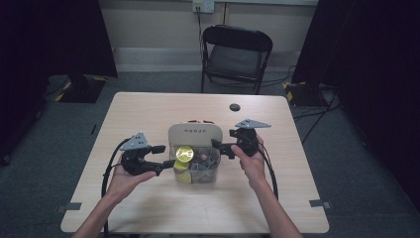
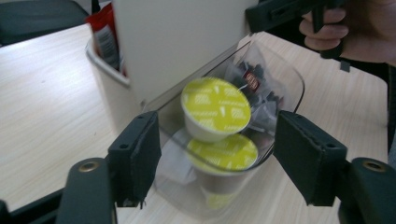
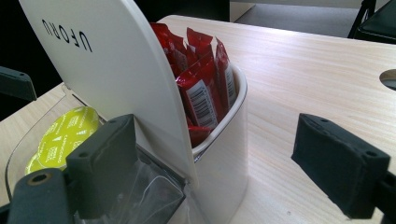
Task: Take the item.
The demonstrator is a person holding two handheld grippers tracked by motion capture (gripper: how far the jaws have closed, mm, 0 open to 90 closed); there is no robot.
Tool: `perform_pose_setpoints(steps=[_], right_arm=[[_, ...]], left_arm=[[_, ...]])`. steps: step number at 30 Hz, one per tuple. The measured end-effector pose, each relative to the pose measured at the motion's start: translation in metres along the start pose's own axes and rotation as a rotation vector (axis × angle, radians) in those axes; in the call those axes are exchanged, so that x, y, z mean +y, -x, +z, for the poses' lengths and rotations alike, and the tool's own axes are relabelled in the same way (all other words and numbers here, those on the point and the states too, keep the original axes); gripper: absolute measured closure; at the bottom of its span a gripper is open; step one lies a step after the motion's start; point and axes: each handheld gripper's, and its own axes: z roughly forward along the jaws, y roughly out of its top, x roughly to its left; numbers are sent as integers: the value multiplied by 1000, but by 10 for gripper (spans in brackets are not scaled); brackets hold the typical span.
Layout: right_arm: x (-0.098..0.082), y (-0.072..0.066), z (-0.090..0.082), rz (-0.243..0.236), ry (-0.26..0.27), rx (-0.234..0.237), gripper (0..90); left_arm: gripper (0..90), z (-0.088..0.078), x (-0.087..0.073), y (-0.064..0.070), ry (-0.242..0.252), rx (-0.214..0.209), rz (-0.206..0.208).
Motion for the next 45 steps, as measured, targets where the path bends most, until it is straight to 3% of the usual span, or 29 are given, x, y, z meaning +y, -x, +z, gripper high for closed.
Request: perform_pose_setpoints(steps=[6,10,15,16,23,35,45], right_arm=[[0,0,0,3,0,4,132],[0,0,0,2,1,3,136],[0,0,0,5,1,4,135],[0,0,0,4,0,6,136],[-1,0,2,5,-10,9,134],[-1,0,2,5,-10,9,136],[-1,1,2,11,-14,15,133]], left_arm=[[355,10,9,3,10,-17,23],[378,20,10,2,0,-34,14],[378,25,9,2,-18,-27,22],[367,28,9,2,-18,-7,33],[339,38,8,1,-48,-9,41],[336,52,6,4,-46,-28,14],[345,57,7,5,-64,-53,17]])
